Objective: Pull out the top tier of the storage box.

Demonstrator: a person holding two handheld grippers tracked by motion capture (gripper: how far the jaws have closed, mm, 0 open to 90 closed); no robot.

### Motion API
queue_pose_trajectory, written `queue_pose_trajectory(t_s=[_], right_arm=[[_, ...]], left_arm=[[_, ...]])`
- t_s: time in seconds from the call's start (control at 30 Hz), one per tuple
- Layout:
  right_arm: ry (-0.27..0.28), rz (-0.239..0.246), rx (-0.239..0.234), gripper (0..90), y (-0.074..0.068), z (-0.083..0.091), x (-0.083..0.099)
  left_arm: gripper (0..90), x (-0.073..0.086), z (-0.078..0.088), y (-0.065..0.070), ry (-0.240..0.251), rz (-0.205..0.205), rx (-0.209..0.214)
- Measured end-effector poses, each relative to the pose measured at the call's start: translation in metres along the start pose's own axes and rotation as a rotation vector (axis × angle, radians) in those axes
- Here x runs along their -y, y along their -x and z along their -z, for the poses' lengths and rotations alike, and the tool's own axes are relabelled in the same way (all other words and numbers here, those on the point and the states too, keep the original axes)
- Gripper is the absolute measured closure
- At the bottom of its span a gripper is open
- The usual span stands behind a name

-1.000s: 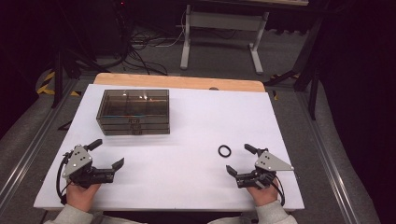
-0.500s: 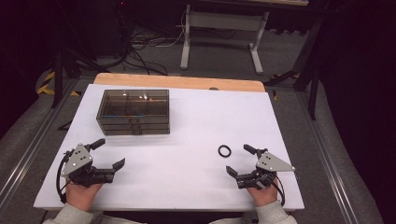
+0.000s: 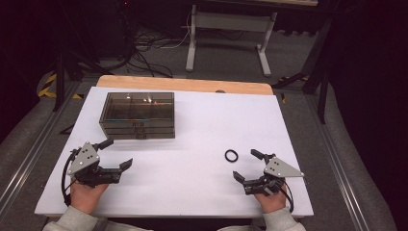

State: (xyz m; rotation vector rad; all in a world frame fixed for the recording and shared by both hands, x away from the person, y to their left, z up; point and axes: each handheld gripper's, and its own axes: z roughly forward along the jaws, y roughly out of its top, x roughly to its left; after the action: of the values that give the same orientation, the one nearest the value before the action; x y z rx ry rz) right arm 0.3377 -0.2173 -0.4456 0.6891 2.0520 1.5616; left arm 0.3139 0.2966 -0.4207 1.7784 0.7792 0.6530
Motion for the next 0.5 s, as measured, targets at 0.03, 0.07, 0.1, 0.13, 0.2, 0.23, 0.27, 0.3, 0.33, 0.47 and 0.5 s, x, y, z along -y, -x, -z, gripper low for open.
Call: queue_pose_trajectory(t_s=[0.03,0.07,0.1,0.13,0.2,0.23,0.27,0.3,0.33,0.47,0.5], right_arm=[[-0.002,0.001,0.001,1.0,0.0,0.0,0.0],[-0.004,0.001,0.001,1.0,0.0,0.0,0.0],[-0.004,0.001,0.001,1.0,0.0,0.0,0.0],[-0.008,0.003,0.002,1.0,0.0,0.0,0.0],[-0.007,0.003,-0.001,1.1,0.0,0.0,0.001],[-0.01,0.004,0.001,1.1,0.0,0.0,0.001],[-0.01,0.004,0.0,1.0,0.0,0.0,0.001],[-0.01,0.002,-0.001,1.0,0.0,-0.001,0.001],[-0.01,0.002,-0.001,1.0,0.0,-0.001,0.001],[-0.007,0.013,0.007,1.0,0.0,0.0,0.001],[-0.006,0.014,0.007,1.0,0.0,0.0,0.001]], left_arm=[[8.3,-0.002,-0.001,0.0,-0.001,0.0,0.006],[8.5,-0.002,-0.001,0.0,-0.001,0.0,0.006],[8.5,-0.003,-0.002,0.0,-0.005,-0.001,0.008],[8.7,-0.003,-0.003,0.0,-0.007,0.0,0.011],[8.9,-0.005,-0.005,-0.001,-0.009,0.003,0.019],[8.9,-0.007,-0.007,-0.002,-0.011,0.003,0.024],[9.0,-0.008,-0.008,-0.003,-0.011,0.0,0.025],[9.1,-0.01,-0.009,-0.003,-0.012,-0.001,0.026],[9.1,-0.01,-0.009,-0.003,-0.012,-0.001,0.026],[9.3,-0.015,-0.013,-0.005,-0.022,-0.014,0.029],[9.7,-0.016,-0.013,-0.005,-0.024,-0.019,0.033]])
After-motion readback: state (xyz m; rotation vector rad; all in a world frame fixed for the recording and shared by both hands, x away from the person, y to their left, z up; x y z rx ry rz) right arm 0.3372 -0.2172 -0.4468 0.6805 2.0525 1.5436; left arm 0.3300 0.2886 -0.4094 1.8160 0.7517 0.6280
